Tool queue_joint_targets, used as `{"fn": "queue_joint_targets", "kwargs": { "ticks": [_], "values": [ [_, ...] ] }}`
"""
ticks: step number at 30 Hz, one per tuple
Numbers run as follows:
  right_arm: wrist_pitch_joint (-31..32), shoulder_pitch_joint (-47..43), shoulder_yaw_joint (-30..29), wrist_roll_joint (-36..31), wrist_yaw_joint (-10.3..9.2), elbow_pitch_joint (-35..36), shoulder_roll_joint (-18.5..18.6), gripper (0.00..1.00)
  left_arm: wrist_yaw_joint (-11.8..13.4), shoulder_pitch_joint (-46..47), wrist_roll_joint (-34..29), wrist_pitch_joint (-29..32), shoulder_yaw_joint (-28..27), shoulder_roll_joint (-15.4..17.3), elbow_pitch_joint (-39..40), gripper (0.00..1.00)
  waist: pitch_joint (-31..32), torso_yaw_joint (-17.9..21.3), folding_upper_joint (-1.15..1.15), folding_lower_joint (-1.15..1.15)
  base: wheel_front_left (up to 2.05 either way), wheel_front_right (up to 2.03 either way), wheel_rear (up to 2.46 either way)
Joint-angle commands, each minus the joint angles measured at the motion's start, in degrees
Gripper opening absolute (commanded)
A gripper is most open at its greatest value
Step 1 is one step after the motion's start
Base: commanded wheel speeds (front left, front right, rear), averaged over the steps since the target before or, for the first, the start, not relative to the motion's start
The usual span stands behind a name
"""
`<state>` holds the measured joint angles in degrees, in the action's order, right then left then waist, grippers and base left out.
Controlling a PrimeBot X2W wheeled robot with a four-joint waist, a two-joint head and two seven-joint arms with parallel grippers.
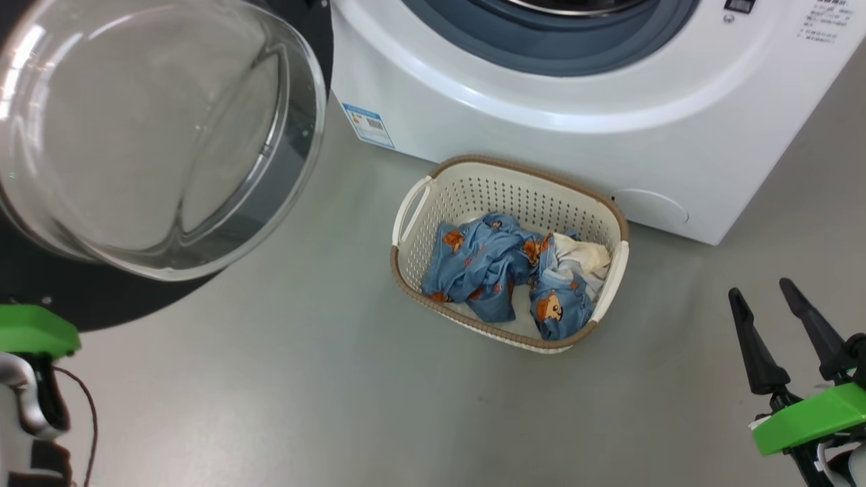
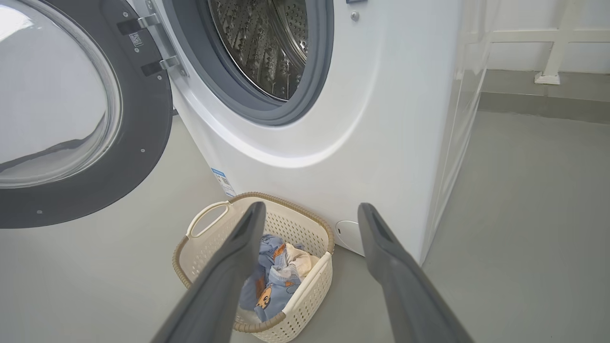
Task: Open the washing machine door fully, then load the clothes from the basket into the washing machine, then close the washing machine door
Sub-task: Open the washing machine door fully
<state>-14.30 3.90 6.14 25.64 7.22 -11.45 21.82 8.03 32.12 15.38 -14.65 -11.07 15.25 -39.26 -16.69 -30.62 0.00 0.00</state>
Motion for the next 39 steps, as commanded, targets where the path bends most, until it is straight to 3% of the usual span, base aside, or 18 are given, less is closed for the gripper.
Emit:
{"fn": "queue_joint_targets", "kwargs": {
  "ticks": [1, 17, 27, 39],
  "values": [
    [-0.7, 1.25, 0.98, -0.06, 0.26, 1.51, 1.48, 1.0, 0.23, 2.44, -0.16, -0.34, -3.72, 3.88, 0.14, 0.0, -1.46, 0.14, 0.0, 0.0, 0.0, 0.0, 0.0],
    [-0.7, 4.34, 2.48, -0.45, 0.26, 2.41, 3.34, 1.0, -1.23, 9.57, -3.96, -0.35, -9.65, 6.99, -8.34, 0.0, -6.7, 2.0, 0.0, 0.0, 0.0, 0.0, 0.0],
    [-0.7, 5.06, 2.34, -0.44, 0.26, 1.74, 3.09, 1.0, -2.66, 10.73, -6.65, -0.35, -10.92, 8.32, -10.01, 0.0, -6.23, 2.73, 0.0, 0.0, 0.0, 0.0, 0.0],
    [-0.7, 3.84, 2.05, -0.54, 0.26, 1.03, 0.34, 1.0, -6.44, 1.53, -9.72, -0.35, -11.41, 2.09, 1.39, 0.0, 0.35, 3.26, 0.0, 0.0, 0.0, 0.0, 0.0]
  ]
}}
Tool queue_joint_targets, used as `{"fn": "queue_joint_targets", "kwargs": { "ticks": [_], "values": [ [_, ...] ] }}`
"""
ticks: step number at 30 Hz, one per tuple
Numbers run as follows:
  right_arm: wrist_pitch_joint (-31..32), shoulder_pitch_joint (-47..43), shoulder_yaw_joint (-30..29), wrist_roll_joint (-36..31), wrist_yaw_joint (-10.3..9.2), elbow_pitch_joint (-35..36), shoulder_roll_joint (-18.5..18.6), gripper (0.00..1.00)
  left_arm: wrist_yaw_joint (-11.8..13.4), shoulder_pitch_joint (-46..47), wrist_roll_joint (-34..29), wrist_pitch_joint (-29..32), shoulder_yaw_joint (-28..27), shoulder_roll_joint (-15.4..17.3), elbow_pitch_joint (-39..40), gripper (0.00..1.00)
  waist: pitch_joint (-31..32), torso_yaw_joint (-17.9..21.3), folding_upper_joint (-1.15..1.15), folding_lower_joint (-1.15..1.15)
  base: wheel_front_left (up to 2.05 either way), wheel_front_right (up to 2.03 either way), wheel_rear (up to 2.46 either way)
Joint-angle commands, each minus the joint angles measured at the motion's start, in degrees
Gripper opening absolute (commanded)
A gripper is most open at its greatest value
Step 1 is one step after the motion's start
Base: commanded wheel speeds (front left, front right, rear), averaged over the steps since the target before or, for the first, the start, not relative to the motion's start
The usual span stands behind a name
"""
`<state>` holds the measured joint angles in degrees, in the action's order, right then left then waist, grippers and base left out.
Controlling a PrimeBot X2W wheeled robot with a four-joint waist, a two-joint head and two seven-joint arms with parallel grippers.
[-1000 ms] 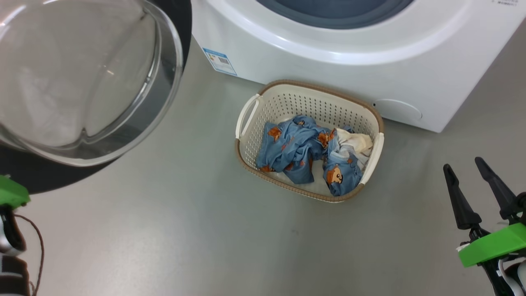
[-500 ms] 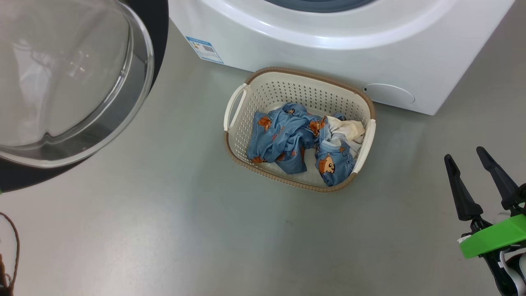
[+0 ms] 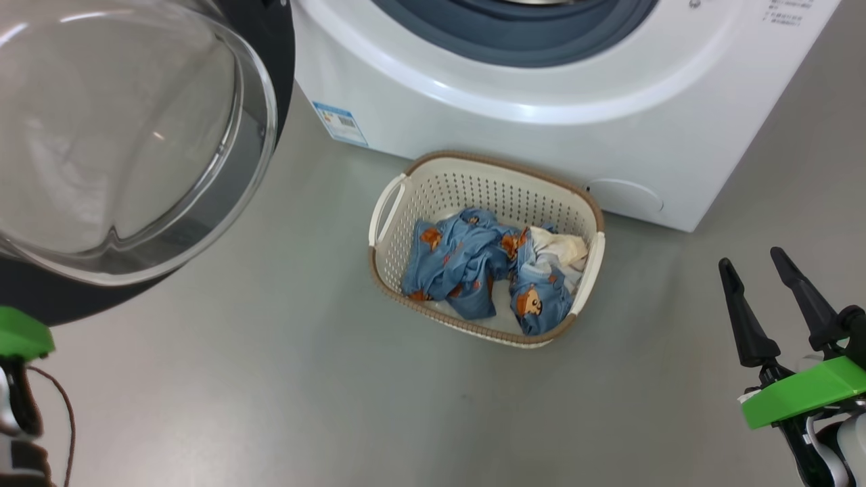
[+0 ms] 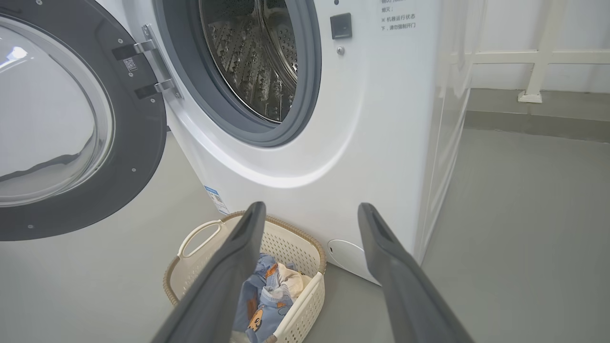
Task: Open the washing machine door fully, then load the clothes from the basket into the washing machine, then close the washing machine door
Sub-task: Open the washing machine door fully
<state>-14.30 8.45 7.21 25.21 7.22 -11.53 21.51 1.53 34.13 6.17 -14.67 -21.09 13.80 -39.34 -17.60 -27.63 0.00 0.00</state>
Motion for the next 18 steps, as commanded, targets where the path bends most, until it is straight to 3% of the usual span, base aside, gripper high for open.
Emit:
{"fn": "queue_joint_targets", "kwargs": {
  "ticks": [1, 7, 9, 10, 11, 12, 18],
  "values": [
    [-0.7, -0.84, 0.97, -0.13, 0.26, 1.06, 0.48, 1.0, -0.33, -1.27, -0.75, -0.33, -1.35, 3.12, 2.52, 0.0, 1.83, 0.36, 0.0, 0.0, 0.0, 0.0, 0.0],
    [-0.7, -1.55, 0.79, -0.25, 0.26, 0.81, -0.62, 1.0, -2.53, -6.35, -2.37, -0.33, -1.17, 1.78, 8.11, 0.03, 4.65, 1.31, 0.0, 0.0, 0.0, 0.0, 0.0],
    [-0.7, -1.54, 0.95, -0.33, 0.26, 0.87, -0.89, 1.0, -3.75, -8.24, -2.62, -0.33, -1.11, 1.41, 10.06, 0.25, 5.37, 2.0, 0.0, 0.0, 0.0, 0.0, 0.0],
    [-0.7, -1.51, 0.9, -0.35, 0.26, 0.94, -1.0, 1.0, -4.47, -9.12, -2.49, -0.33, -1.15, 1.11, 11.22, 0.43, 5.59, 2.35, 0.0, 0.0, 0.0, 0.0, 0.0],
    [-0.7, -1.5, 0.82, -0.37, 0.26, 0.98, -1.09, 1.0, -4.92, -9.95, -2.35, -0.33, -1.31, 0.65, 12.16, 0.67, 5.81, 2.67, 0.0, 0.0, 0.0, 0.0, 0.0],
    [-0.7, -1.55, 0.84, -0.39, 0.26, 0.97, -1.15, 1.0, -5.4, -10.77, -2.4, -0.33, -1.23, 0.25, 12.93, 1.0, 6.07, 2.96, 0.0, 0.0, 0.0, 0.0, 0.0],
    [-0.7, -1.44, 0.84, -0.42, 0.26, 0.86, -1.88, 1.0, -7.5, -14.3, -3.16, -0.33, 1.41, -2.77, 16.41, 1.0, 7.2, 5.35, 0.0, 0.0, 0.0, 0.0, 0.0]
  ]
}}
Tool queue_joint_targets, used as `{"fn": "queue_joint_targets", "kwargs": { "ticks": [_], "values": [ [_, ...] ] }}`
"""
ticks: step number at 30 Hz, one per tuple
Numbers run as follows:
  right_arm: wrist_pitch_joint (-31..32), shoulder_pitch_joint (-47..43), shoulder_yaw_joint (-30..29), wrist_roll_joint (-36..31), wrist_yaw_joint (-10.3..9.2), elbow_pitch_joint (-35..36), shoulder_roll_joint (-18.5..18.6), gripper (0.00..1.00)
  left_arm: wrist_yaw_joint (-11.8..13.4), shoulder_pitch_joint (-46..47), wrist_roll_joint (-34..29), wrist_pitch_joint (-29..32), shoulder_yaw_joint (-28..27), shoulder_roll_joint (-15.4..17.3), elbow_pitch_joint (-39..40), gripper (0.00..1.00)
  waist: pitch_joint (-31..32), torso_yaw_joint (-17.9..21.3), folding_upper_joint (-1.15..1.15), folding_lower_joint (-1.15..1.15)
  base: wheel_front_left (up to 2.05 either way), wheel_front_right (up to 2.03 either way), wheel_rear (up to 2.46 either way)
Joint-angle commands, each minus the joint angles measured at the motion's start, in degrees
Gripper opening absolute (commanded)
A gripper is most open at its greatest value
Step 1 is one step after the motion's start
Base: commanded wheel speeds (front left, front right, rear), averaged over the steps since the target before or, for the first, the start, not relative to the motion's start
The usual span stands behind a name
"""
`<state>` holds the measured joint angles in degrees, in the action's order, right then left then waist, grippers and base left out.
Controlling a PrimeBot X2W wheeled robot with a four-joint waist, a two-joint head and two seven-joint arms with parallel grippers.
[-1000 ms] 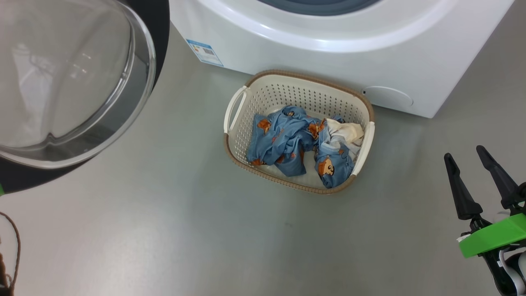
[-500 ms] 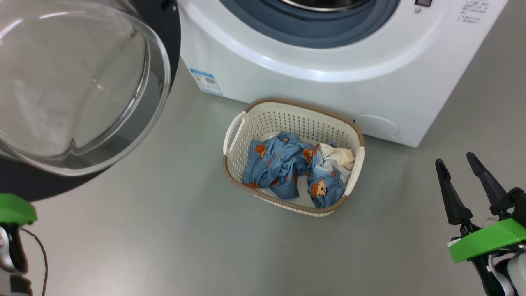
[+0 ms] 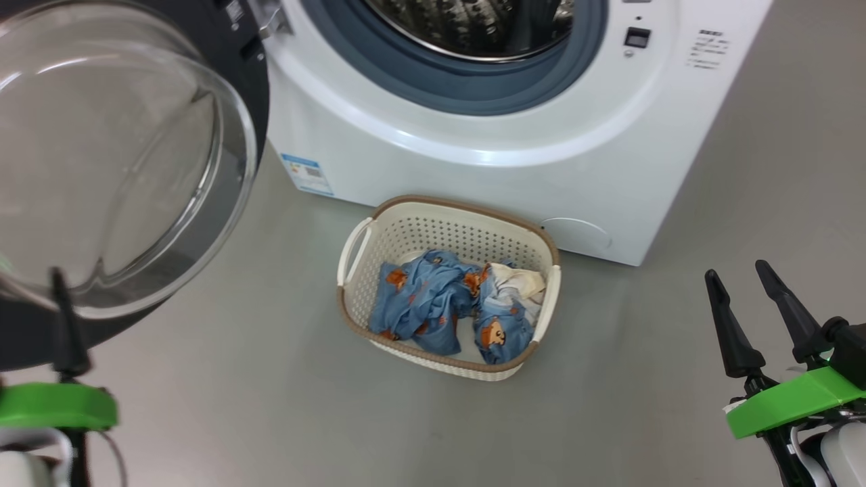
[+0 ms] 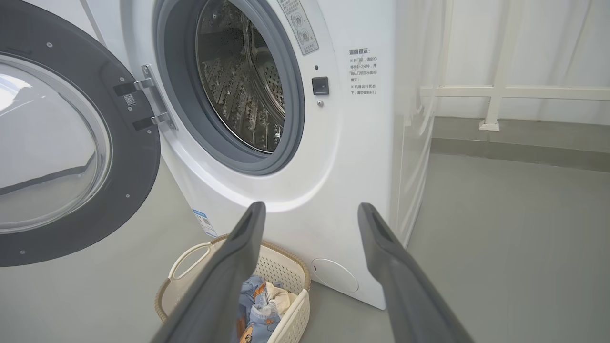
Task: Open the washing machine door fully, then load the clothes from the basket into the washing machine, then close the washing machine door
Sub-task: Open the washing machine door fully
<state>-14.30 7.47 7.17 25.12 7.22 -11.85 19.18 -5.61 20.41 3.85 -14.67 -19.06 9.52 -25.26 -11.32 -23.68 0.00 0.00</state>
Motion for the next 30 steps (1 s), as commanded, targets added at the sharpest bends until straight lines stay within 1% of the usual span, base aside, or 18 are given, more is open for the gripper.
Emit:
{"fn": "queue_joint_targets", "kwargs": {
  "ticks": [1, 5, 12, 20, 26, 30],
  "values": [
    [-0.7, -0.48, 0.83, -0.37, 0.26, 1.2, 0.27, 1.0, -0.49, -1.01, -1.09, -0.33, 0.0, 0.85, 3.06, 1.0, 1.07, 1.81, 0.0, 0.0, 0.0, 0.0, 0.0],
    [-0.7, -0.7, 0.85, -0.43, 0.26, 1.23, -0.24, 1.0, -0.84, -2.27, -1.84, -0.33, 1.82, -0.45, 4.44, 1.0, 1.55, 3.23, 0.0, 0.0, 0.0, 0.0, 0.0],
    [-0.7, -1.51, 0.58, -0.42, 0.26, 1.24, -1.27, 1.0, -1.26, -5.34, -2.62, -0.33, 5.43, -2.77, 7.29, 1.0, 2.81, 8.03, 0.0, 0.0, 0.0, 0.0, 0.0],
    [-0.7, -2.92, -0.08, -0.45, 0.26, 1.23, -2.08, 1.0, -1.67, -9.09, -0.75, -0.33, 7.59, -3.43, 10.33, 1.0, 4.12, 14.01, 0.0, 0.0, 0.0, 0.0, 0.0],
    [-0.7, -3.43, -1.0, -0.53, 0.26, 1.53, -2.13, 1.0, -1.84, -10.64, 2.36, -0.33, 9.22, -3.91, 11.27, 1.0, 4.23, 17.38, 0.0, 0.0, 0.0, 0.0, 0.0],
    [-0.7, -3.75, -1.51, -0.54, 0.26, 1.67, -2.38, 1.0, -1.86, -11.63, 3.63, -0.33, 11.45, -3.71, 11.93, 1.0, 4.46, 19.27, 0.0, 0.0, 0.0, 0.0, 0.0]
  ]
}}
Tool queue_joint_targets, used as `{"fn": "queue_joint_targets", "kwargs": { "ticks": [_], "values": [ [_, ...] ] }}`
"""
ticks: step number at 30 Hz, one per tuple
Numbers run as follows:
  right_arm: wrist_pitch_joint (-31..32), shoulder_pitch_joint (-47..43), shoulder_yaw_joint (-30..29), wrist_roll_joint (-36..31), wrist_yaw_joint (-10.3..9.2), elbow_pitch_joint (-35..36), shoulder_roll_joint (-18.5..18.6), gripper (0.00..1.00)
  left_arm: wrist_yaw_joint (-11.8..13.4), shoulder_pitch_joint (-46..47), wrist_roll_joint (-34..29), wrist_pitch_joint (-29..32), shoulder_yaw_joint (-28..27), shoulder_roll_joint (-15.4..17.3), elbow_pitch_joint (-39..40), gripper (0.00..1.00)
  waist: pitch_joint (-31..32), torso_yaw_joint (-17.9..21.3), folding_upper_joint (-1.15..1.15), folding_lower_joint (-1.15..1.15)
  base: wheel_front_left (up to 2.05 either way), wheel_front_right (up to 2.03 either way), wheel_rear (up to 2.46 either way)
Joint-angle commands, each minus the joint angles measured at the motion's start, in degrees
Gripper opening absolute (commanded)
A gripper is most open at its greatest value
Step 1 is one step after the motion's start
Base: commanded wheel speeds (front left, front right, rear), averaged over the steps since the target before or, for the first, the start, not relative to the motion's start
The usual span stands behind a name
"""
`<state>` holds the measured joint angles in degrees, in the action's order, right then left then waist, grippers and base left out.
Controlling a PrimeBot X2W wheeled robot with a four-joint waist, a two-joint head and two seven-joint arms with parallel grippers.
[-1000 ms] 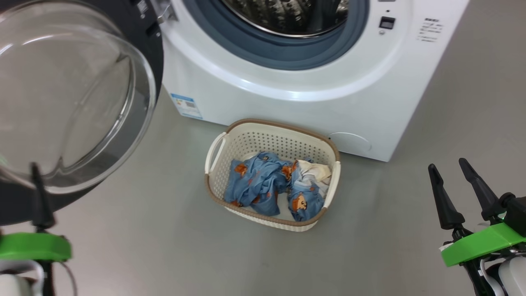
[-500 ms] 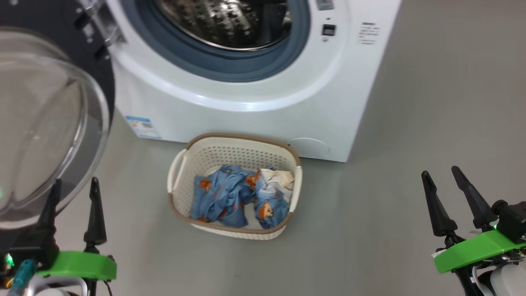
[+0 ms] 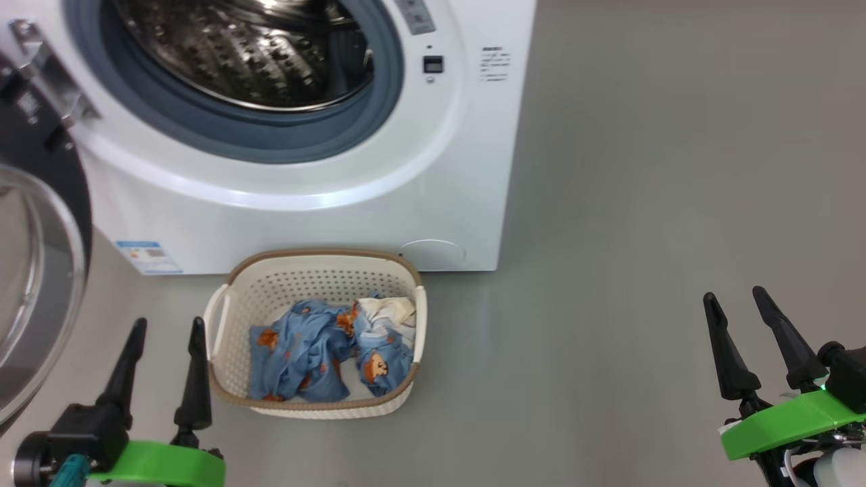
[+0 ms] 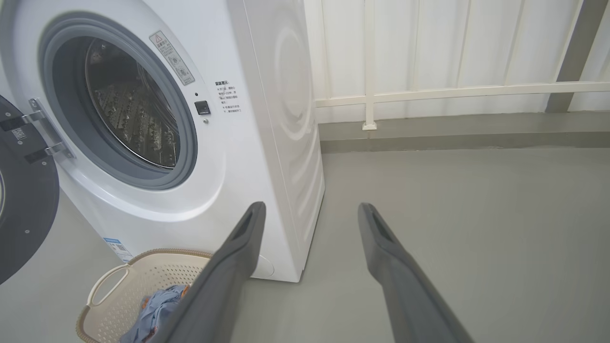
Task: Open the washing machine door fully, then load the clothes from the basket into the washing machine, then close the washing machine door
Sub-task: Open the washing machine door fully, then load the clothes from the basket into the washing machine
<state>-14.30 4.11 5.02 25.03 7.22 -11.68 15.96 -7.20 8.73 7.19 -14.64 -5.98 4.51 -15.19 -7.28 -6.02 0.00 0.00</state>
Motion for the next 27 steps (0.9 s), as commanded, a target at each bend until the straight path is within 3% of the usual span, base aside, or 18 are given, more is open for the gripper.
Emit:
{"fn": "queue_joint_targets", "kwargs": {
  "ticks": [1, 13, 27],
  "values": [
    [-0.7, -0.49, 0.57, -0.42, 0.26, 1.49, 0.8, 1.0, -0.27, -0.17, 0.61, -0.36, -1.21, 1.35, 2.0, 1.0, 0.53, 1.99, 0.0, 0.0, 0.0, 0.0, 0.0],
    [-0.7, -1.18, -0.22, -0.45, 0.26, 1.66, -0.34, 1.0, -0.28, -2.18, 3.47, -0.36, 0.76, 2.35, 4.39, 1.0, 0.39, 5.09, 0.0, 0.0, 0.0, 0.0, 0.0],
    [-0.7, -0.82, -0.64, -0.62, 0.26, 1.68, -0.8, 1.0, -0.28, -1.99, 5.51, -0.36, 0.78, 2.24, 4.39, 1.0, -0.11, 5.2, 0.0, 0.0, 0.0, 0.0, 0.0]
  ]
}}
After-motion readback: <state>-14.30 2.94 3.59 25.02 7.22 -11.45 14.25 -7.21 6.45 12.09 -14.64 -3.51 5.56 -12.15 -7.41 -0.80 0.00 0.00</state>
